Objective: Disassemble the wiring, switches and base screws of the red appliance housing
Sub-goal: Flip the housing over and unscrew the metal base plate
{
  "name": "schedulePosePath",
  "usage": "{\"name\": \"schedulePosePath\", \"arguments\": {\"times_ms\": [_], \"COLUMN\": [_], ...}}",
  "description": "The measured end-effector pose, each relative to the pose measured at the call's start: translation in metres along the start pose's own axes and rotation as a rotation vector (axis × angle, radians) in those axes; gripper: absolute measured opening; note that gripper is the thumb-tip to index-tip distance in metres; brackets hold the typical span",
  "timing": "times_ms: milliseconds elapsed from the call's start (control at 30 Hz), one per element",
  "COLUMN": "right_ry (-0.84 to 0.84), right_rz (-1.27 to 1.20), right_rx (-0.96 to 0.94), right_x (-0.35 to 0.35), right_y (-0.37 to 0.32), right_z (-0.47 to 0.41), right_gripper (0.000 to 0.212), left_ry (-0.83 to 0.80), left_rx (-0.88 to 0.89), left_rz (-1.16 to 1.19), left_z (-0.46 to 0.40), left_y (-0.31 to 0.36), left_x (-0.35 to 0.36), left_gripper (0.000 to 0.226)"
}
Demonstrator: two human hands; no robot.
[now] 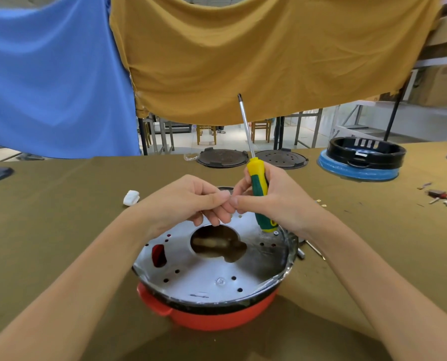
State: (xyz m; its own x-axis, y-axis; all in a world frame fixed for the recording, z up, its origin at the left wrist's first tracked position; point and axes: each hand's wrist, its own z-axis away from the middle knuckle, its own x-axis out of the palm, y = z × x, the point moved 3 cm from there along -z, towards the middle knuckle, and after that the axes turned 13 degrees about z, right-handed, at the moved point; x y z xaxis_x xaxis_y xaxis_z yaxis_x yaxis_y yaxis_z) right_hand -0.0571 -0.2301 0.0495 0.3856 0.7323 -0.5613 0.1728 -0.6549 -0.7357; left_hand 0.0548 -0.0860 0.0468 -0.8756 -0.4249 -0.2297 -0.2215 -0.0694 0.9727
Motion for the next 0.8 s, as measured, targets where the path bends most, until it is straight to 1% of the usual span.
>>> {"name": "schedulePosePath", "arguments": {"times_ms": [133, 267, 333, 433, 533, 600, 667, 700, 733, 800], "right_ry": [0.043, 0.047, 0.048, 0.050, 0.076, 0.112, 0.175, 0.207, 0.222, 0.189], "right_rz": [-0.089, -0.277, -0.353, -0.385, -0.443, -0.483, -0.411, -0.314, -0.201, 0.053], "right_rx": [0.041, 0.075, 0.082, 0.107, 0.127, 0.140, 0.173, 0.200, 0.232, 0.291], "right_x": [-0.002, -0.001, 0.000, 0.001, -0.004, -0.013, -0.027, -0.035, -0.043, -0.058], "right_y": [0.005, 0.009, 0.009, 0.010, 0.010, 0.011, 0.015, 0.018, 0.023, 0.035], "right_z": [-0.001, -0.003, -0.003, -0.004, -0.004, -0.004, -0.002, 0.000, 0.004, 0.016], "right_gripper": [0.031, 0.035, 0.035, 0.036, 0.034, 0.032, 0.030, 0.027, 0.025, 0.021], "left_ry": [0.018, 0.074, 0.083, 0.078, 0.096, 0.173, 0.252, 0.278, 0.293, 0.291], "left_rx": [0.015, 0.073, 0.100, 0.112, 0.133, 0.147, 0.100, 0.047, -0.020, -0.156], "left_rz": [-0.016, -0.024, -0.029, -0.092, -0.220, -0.470, -0.715, -0.753, -0.737, -0.684], "left_z": [0.000, -0.002, -0.001, 0.000, 0.000, 0.001, 0.002, 0.003, 0.005, 0.007], "left_y": [0.001, 0.001, 0.002, 0.004, 0.005, 0.006, 0.001, -0.003, -0.009, -0.019], "left_x": [-0.002, -0.002, -0.001, 0.000, -0.004, -0.015, -0.028, -0.035, -0.041, -0.049], "left_gripper": [0.018, 0.010, 0.010, 0.011, 0.007, 0.010, 0.024, 0.033, 0.039, 0.044]}}
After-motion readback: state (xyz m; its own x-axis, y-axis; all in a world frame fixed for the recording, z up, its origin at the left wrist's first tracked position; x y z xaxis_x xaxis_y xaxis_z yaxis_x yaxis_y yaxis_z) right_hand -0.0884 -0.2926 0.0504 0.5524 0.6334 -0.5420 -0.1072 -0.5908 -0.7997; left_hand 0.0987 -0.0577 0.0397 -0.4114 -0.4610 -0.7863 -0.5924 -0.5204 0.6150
